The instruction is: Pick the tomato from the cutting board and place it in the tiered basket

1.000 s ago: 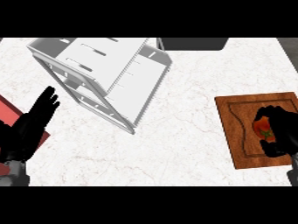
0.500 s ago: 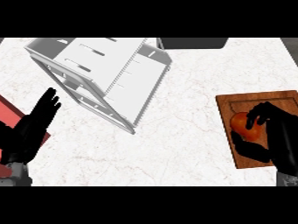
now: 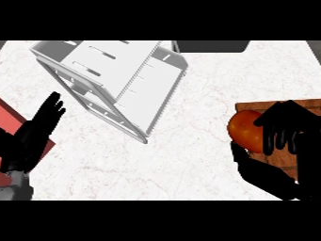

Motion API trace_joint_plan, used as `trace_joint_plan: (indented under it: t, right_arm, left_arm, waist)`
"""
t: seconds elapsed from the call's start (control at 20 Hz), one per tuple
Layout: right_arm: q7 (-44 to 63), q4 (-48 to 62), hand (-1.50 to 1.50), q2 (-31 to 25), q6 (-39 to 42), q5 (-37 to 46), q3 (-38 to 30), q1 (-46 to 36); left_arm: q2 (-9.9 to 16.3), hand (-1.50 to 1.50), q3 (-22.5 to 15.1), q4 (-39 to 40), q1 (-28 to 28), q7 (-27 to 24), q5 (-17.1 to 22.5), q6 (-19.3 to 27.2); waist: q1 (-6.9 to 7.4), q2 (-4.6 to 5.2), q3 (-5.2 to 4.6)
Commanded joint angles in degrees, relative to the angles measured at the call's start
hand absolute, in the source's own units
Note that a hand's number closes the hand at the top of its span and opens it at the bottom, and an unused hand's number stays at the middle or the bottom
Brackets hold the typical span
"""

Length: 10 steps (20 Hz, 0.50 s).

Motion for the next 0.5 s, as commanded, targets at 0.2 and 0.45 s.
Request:
trace_joint_plan:
  t: [0.2, 0.45]
  right_arm:
    - [15.17, 10.84, 1.50, 7.03, 5.84, -1.31, 5.93, -24.00]
    - [23.26, 24.47, 1.50, 7.14, 0.76, -4.78, 7.42, -38.51]
  left_arm:
    - [0.10, 0.00, 0.62, 0.84, -4.85, 3.58, -0.72, 0.43]
    - [-1.42, 0.00, -0.11, 2.01, -3.06, 1.27, -1.87, 0.41]
  waist:
    - [0.86, 0.27, -0.04]
    - [1.25, 0.27, -0.05]
